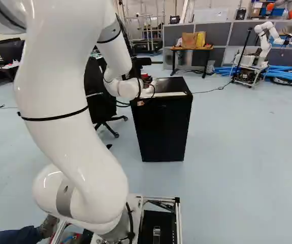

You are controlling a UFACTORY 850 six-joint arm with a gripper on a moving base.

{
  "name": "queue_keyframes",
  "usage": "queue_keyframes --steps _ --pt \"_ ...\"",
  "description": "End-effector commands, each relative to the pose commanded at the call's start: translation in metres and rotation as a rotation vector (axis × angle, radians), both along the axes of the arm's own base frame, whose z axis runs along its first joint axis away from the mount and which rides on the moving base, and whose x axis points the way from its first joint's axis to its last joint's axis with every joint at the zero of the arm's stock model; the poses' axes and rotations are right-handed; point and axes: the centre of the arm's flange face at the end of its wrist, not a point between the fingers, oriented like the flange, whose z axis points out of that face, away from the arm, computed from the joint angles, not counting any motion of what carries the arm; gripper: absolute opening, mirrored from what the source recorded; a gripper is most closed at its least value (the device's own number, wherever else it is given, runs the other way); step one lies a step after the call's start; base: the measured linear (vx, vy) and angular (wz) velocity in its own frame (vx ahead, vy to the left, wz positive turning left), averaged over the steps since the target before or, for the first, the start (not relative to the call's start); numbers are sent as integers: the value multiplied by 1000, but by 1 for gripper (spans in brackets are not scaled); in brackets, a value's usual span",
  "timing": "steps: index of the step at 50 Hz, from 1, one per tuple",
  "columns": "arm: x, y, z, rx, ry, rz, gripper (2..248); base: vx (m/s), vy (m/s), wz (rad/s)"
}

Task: Grab a drink from the fridge

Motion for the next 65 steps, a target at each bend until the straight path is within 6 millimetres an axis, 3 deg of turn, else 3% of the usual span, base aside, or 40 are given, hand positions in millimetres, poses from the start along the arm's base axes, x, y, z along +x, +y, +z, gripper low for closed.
queue_keyframes --steps 28,49,65 --pt "-108 20 -15 13 62 14 100 0 0 0" --pt "-166 27 -31 19 95 22 100 0 0 0" --pt "-199 31 -42 21 113 26 100 0 0 0"
